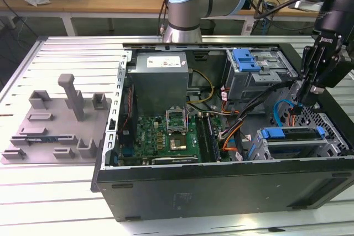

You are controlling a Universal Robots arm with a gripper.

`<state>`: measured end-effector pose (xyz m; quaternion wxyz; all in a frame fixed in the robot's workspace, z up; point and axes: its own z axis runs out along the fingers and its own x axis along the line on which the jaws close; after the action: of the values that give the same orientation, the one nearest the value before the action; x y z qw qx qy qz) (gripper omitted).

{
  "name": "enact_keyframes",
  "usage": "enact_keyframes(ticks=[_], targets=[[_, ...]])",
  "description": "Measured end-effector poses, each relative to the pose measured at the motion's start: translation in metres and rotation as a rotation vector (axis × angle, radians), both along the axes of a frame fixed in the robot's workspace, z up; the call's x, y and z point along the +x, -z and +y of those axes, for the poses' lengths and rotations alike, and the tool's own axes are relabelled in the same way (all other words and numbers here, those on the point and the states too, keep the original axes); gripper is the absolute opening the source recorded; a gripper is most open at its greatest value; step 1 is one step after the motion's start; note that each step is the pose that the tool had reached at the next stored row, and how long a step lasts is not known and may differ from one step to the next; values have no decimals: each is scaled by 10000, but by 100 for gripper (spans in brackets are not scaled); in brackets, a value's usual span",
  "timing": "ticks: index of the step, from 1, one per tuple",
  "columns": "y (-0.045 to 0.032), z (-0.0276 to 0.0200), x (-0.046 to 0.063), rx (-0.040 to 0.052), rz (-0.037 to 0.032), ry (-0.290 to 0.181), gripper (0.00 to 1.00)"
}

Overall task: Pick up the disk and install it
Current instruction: 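Insert the first disk wire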

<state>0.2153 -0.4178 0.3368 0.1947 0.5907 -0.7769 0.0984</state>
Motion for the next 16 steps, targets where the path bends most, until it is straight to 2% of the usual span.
enact_keyframes(ticks=[5, 8, 9, 16], targets=[[0, 19, 0, -142, 6, 0, 32], [16, 31, 0, -346, 15, 0, 32], [26, 34, -1, -374, 15, 2, 32], [32, 35, 0, -390, 15, 0, 32]])
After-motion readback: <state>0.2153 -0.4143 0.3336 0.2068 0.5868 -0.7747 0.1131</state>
